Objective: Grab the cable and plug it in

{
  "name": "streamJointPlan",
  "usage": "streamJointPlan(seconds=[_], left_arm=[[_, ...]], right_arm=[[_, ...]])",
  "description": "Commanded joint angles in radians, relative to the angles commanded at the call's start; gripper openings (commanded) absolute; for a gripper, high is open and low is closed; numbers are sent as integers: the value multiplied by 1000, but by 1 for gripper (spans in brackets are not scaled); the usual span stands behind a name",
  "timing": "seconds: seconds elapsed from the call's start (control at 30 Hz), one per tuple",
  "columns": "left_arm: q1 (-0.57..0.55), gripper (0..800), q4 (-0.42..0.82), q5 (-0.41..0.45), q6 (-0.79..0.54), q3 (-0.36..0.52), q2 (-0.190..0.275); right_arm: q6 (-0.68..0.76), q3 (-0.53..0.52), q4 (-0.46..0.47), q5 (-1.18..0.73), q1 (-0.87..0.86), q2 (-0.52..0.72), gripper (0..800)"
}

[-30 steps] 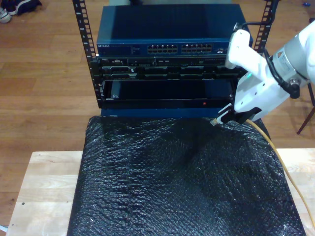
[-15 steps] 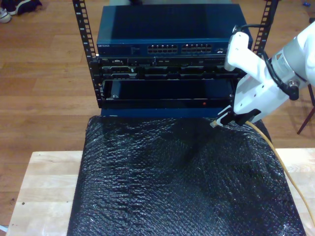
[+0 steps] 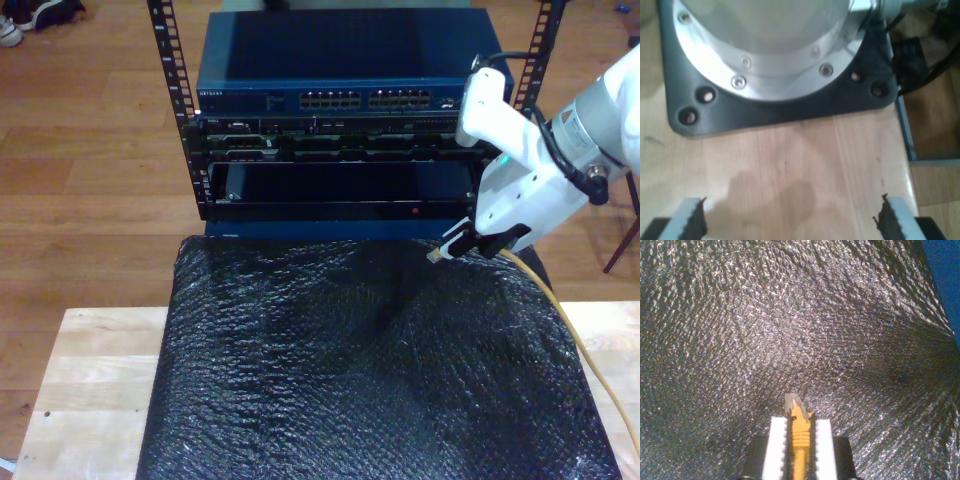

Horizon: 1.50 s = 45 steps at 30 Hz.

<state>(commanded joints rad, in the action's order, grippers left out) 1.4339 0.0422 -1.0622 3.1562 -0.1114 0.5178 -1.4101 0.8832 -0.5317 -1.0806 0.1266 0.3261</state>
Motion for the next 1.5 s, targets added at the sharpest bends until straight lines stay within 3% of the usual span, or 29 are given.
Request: streamJointPlan(seconds=[0.1, 0.4, 0.6, 0.83, 1.1, 1.33, 1.5], left_arm=[[0, 800, -2, 34, 0, 20, -2], [0, 800, -5, 29, 0, 14, -9], [0, 800, -5, 28, 0, 14, -9], [0, 800, -5, 28, 0, 14, -9], [0, 800, -5, 28, 0, 14, -9], [0, 800, -5, 28, 0, 14, -9], [0, 800, -5, 28, 0, 14, -9]], right_arm=[[3, 3, 28, 2, 6, 0, 0], [2, 3, 31, 17, 17, 0, 0], [3, -103, 114, 207, 95, 5, 0], [-3, -187, 140, 407, 127, 34, 0], [57, -215, 313, 545, 164, 29, 0], [49, -190, 359, 617, 173, 31, 0], [58, -172, 554, 701, 173, 9, 0]])
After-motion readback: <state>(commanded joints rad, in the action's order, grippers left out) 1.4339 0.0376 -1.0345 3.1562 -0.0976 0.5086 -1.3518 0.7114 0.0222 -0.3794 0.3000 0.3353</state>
